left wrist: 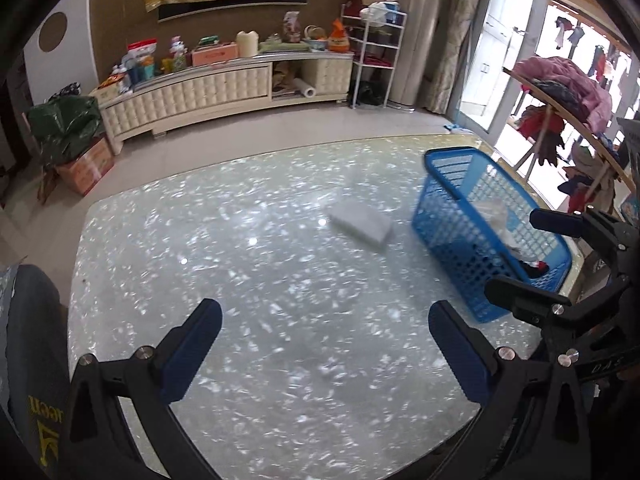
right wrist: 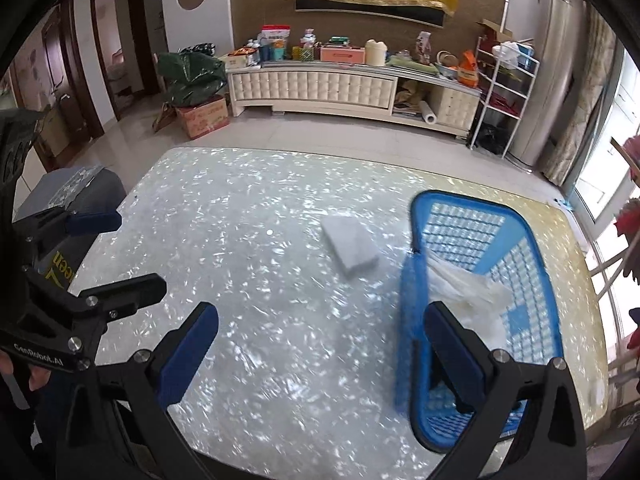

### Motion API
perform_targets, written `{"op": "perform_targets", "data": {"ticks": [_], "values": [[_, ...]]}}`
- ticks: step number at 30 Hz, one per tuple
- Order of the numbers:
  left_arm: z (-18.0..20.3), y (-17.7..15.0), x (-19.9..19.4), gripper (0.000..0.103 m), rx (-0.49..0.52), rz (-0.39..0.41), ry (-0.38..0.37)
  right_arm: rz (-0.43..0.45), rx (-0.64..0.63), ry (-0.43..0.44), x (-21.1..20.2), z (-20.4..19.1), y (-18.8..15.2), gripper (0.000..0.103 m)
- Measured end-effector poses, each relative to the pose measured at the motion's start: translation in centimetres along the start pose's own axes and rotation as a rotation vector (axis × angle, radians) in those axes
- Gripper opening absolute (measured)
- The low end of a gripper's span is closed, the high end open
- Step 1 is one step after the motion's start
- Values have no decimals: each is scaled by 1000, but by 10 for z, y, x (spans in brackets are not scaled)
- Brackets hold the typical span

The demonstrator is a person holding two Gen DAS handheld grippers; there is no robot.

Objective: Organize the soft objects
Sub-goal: 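Move the right tool to the small white sponge pad on the table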

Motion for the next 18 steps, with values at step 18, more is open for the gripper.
{"op": "perform_targets", "data": {"ticks": [18], "values": [[-85,-16,69,103,-90,-100,67,-113,-61,40,89,-35,3,102]]}}
Point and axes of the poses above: each gripper's, at about its wrist camera, not at the fingertips, and x roughly the way its jaws point, z to its right, y to its top, the point moved 10 cm from there along x, roughly the way its jaws point, and after that the axes turned 13 degrees about z, right-handed, at the moved point
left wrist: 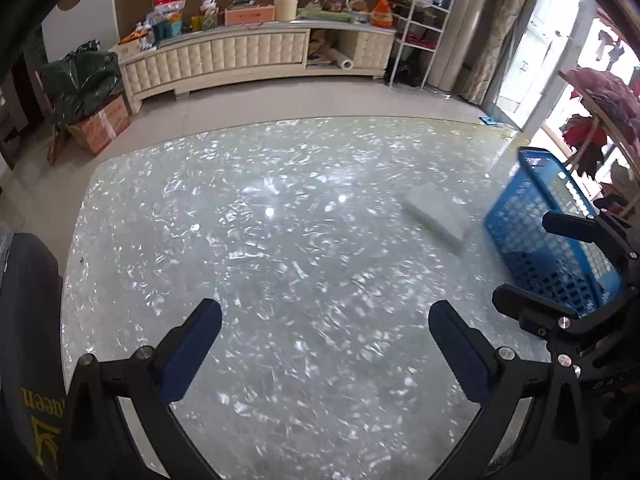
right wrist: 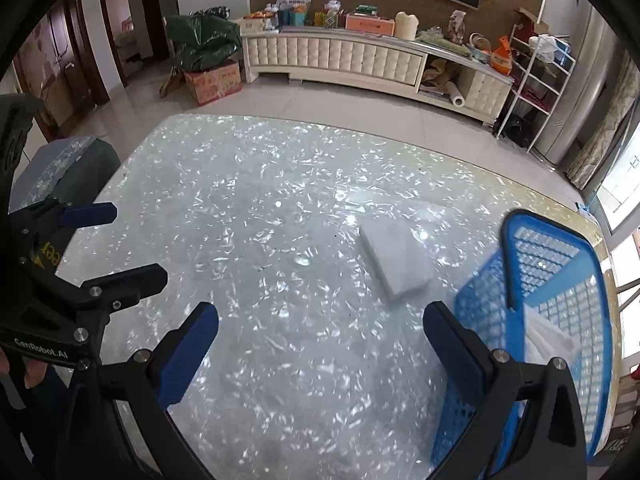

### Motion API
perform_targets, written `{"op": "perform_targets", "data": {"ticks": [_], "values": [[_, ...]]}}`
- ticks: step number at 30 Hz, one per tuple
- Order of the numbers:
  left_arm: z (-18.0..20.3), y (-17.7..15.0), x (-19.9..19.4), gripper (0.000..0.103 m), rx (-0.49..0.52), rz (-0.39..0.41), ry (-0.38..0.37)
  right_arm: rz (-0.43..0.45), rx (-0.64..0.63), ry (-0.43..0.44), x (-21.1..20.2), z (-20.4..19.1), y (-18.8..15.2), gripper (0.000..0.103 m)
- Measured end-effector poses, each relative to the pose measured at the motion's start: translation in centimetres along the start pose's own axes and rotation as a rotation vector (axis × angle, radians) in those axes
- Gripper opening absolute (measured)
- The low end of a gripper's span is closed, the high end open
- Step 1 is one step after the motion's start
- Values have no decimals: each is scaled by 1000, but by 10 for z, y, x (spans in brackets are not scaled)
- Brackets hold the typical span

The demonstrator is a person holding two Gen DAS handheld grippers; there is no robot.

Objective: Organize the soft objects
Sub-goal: 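Move the right tool to the small white sponge pad on the table, then grasp the white sponge pad with the right tool and lift it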

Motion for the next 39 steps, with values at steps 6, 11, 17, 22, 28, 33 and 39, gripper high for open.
{"op": "perform_targets", "data": {"ticks": [6,11,17,22,28,33,39], "values": [[-18,2,33,103,-53,-49,-28,-29,-27,-1,29,2,13,102],[-31,8,56,103,-48,-69,-11,-76,-32,6,52,5,17,102],[-36,17,75,103,-23,-79,-15,-123,-26,13,74,18,19,102],[-31,21,92,103,-1,-93,-17,-171,-28,-18,95,35,14,102],[-22,24,113,103,13,-92,-11,-241,27,-26,122,54,1,102],[-17,24,132,103,6,-107,-7,-280,45,-47,137,63,-6,102],[-19,21,146,103,-3,-121,7,-300,85,-60,148,73,-8,102]]}}
Point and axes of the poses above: each gripper's, at about its wrist camera, not at the fingertips, and x roughly the way its jaws point, z to its right, y to its top, the point moved 10 cm from there along x, roughly the way its jaws point, and after that the axes turned 13 degrees about z, right-handed, at the moved point
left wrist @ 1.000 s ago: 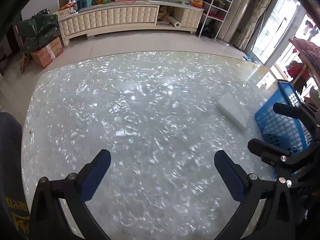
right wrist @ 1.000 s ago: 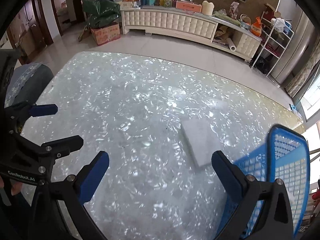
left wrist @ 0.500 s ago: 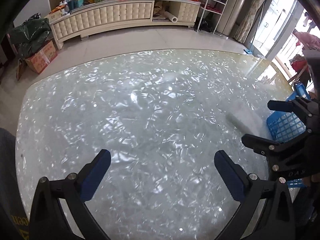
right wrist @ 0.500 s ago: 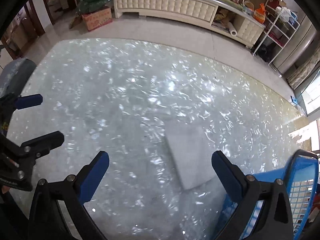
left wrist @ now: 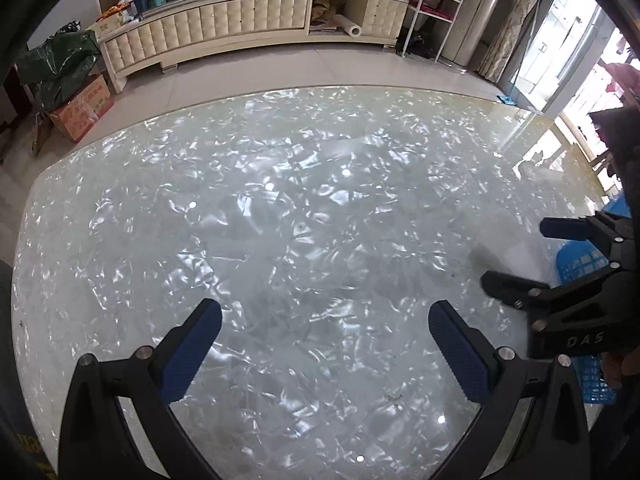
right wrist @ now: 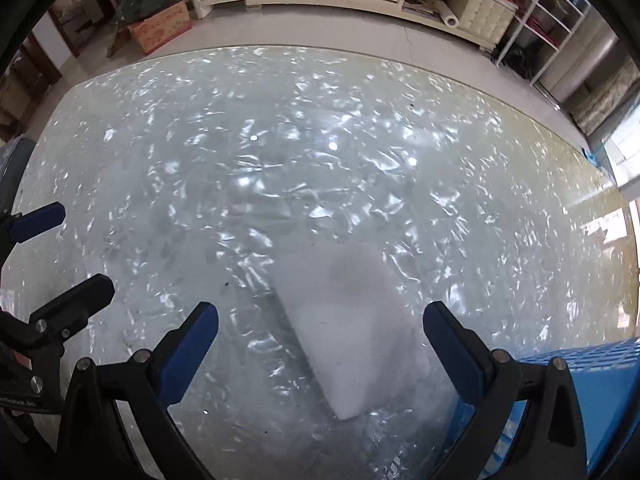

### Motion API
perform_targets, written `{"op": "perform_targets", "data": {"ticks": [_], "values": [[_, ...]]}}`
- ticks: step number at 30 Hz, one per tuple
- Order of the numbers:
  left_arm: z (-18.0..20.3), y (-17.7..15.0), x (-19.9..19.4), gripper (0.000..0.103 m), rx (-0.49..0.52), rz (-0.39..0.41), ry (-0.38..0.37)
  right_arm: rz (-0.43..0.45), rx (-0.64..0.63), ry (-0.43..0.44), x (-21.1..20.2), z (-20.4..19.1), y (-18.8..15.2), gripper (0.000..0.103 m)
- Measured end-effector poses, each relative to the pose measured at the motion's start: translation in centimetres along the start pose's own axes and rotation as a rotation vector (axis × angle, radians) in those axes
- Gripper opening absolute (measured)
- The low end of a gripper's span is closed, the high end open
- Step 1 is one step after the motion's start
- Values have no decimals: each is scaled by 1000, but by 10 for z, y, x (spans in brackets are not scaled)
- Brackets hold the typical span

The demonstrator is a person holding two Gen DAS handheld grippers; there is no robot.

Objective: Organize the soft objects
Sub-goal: 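Grasp the white sponge pad with the right tool and lift it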

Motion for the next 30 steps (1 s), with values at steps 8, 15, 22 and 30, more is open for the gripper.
{"op": "perform_targets", "data": {"ticks": [8,15,22,30], "values": [[-3,4,6,103,-6,0,4,-53,58,3,17,19,0,94],[-1,8,11,103,-9,1,17,-38,53,17,27,24,-4,63],[2,12,1,103,-11,26,-12,-10,16,2,12,13,-18,44],[6,13,-17,103,-6,44,-8,48,11,-7,-25,1,-23,23]]}}
Point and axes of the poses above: each gripper's, at about its wrist camera, not at the fingertips, and x roughly the way its jaws point, z to its right, y to its top, the point moved 10 cm from there along x, roughly the way its jaws point, and after that the axes turned 13 degrees about z, right-handed, at the moved point
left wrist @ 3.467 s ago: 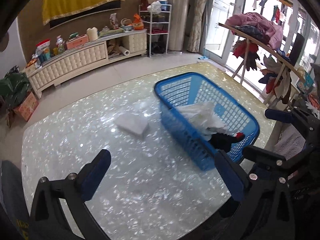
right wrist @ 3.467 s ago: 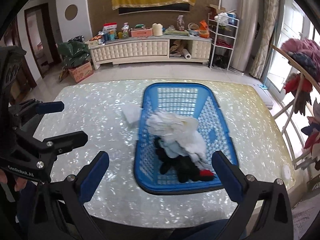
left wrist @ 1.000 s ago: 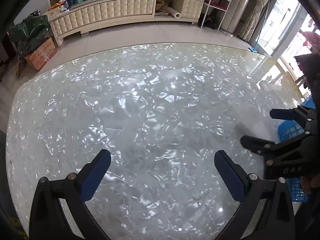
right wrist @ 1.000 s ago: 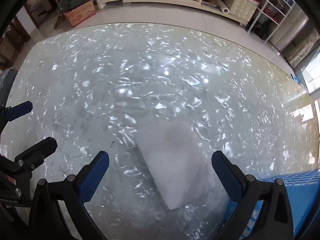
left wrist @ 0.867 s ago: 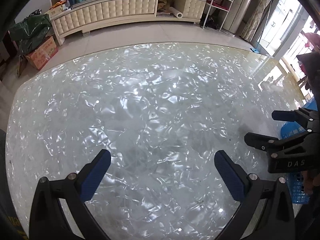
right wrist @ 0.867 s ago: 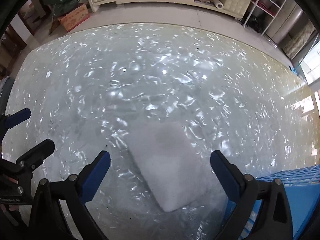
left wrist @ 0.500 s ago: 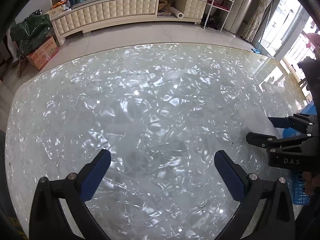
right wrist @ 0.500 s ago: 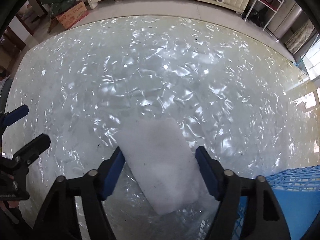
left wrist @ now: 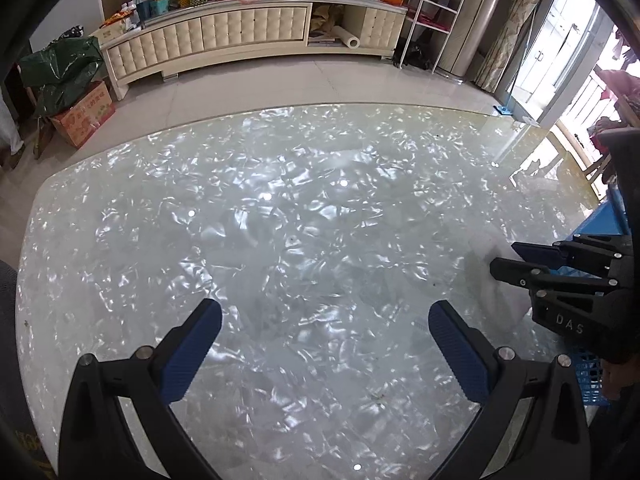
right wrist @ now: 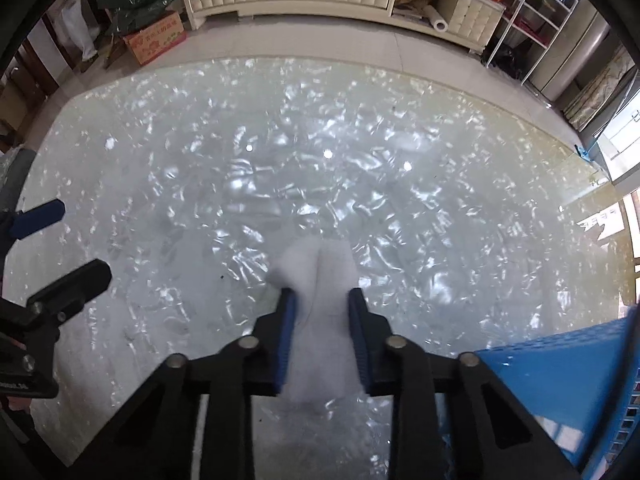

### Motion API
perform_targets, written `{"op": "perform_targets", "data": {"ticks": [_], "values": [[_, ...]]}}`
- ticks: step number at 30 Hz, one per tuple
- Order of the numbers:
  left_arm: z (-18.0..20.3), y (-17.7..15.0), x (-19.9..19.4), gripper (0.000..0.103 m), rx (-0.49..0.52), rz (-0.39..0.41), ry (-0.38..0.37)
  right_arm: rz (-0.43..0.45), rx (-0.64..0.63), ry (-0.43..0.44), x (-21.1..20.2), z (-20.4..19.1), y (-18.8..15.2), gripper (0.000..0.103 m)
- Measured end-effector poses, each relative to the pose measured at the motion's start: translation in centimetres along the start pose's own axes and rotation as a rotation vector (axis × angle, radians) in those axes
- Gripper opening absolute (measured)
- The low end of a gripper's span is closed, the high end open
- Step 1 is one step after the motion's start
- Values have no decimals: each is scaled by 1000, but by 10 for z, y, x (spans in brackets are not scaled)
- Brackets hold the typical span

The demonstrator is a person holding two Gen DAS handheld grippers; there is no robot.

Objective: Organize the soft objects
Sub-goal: 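Grasp the white sponge pad with the right tool and lift it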

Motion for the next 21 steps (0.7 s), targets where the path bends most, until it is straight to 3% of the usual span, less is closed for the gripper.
{"op": "perform_targets", "data": {"ticks": [1,2,13,21], "values": [[1,-1,-3,103,1,3,-3,3,-2,2,-4,-1,-1,23],[2,-1,-6,103,1,5,-3,5,-4,8,-6,-2,-3,12],[12,-10,-35,103,-8,15,-2,40,34,64,-28,-1,-14,10],[25,-4,-70,103,12,57,2,119,20,80,-77,-7,-9,10]]}}
Point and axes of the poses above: each gripper's, at about its wrist camera, not at the fingertips, and x roughly the way its jaws point, z to its right, y to its top, the point moved 10 cm from there along x, roughly the way its jaws point, and after that the axes turned 13 degrees about z, right-handed, at the moved point
